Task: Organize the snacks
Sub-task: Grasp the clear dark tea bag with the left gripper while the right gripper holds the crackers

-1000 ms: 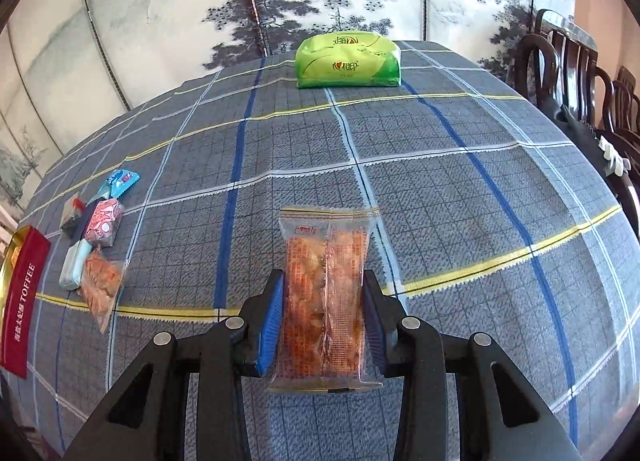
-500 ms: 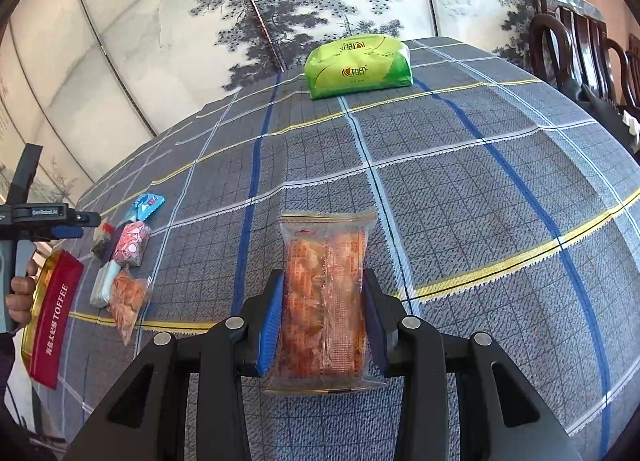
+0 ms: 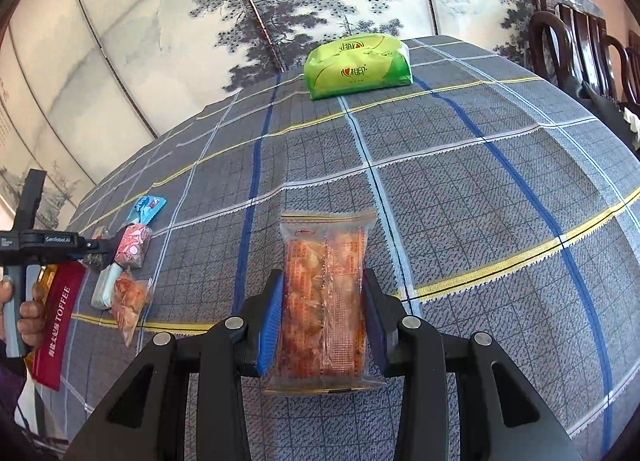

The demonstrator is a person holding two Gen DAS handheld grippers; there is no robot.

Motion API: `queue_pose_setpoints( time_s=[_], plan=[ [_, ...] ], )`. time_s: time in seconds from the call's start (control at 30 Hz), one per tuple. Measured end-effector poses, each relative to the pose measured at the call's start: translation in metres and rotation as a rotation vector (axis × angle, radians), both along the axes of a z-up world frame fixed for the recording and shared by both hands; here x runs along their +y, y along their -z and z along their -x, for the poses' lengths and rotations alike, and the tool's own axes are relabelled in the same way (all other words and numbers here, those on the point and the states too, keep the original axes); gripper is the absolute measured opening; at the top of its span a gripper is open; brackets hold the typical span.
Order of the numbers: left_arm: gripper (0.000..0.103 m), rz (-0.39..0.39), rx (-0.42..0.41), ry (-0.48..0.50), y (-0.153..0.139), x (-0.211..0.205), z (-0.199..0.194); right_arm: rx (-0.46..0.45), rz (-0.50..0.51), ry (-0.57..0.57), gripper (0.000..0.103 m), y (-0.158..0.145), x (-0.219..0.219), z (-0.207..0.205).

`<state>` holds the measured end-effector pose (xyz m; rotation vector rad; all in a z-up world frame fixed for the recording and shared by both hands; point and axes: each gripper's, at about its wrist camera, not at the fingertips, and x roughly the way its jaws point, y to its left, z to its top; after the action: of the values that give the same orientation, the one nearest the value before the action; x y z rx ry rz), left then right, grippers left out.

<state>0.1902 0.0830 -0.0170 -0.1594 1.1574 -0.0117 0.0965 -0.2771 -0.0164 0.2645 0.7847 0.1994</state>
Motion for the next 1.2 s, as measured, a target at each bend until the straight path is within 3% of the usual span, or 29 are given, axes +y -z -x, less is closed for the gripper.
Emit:
queue_pose_setpoints(
  time_s=[0.27,0.53,0.83,1.2],
  plan=[
    [0.031,-0.041,-0.154,0.041,-0.042,-0.014,0.1,0.005,0.049,0.003,0.038,-0.001,0.005,-0.002],
    [0.031,-0.084,-0.238,0.059,-0.065,-0.011,0.156,0.013,0.147,0.009,0.038,-0.004,0.017,-0.002],
    [0.031,-0.112,-0.287,0.05,-0.076,0.009,0.186,0.018,0.204,0.015,0.039,-0.003,0.023,-0.004],
    [0.031,-0.15,-0.301,0.018,-0.078,0.033,0.196,0.021,0.217,0.024,0.039,-0.003,0.025,-0.004]
  ],
)
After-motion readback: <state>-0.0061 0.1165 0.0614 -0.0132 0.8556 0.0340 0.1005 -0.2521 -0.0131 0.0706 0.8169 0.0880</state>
